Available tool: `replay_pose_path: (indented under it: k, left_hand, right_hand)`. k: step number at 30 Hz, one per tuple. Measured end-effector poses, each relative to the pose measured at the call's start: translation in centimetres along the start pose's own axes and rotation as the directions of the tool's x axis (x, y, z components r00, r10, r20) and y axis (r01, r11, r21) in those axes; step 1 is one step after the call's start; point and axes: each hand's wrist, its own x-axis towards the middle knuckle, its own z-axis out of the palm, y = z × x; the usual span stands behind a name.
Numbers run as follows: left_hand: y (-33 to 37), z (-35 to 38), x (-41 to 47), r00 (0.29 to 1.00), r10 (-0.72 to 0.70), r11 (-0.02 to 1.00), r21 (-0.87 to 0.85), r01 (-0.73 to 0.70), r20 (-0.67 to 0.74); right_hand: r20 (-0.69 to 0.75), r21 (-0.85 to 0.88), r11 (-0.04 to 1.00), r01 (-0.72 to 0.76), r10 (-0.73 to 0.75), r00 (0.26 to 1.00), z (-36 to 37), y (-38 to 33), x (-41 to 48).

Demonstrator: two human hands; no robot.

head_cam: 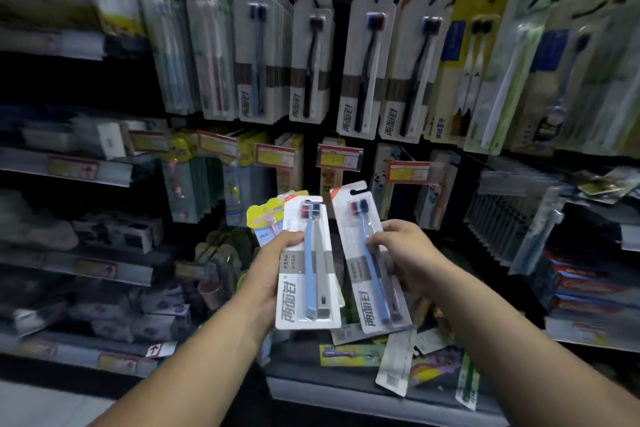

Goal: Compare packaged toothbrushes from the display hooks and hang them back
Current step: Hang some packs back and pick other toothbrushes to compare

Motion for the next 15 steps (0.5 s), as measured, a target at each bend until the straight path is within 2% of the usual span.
replay_pose_path:
  k: [7,11,15]
  left_hand:
    - [4.5,-1.5,-5.6,0.983,0.174,0.985,-0.005,-0.174,0.061]
    - [7.7,-2.0,-6.4,0.964,0.248,0.968,-0.001,-0.249,0.097]
    - [11.8,-2.5,-5.9,0.937,0.343,0.939,0.01,-0.344,0.073]
  right_hand:
    - [0.0,-0.071,0.985,0.159,-0.159,0.987,0.6,-5.7,-4.9]
    - [-0.018,-0.04,0.971,0.235,-0.236,0.972,1.0,-9.1,-5.7]
    - [-0.06,0.027,0.963,0.267,-0.265,0.962,1.5,-12.7,-4.8]
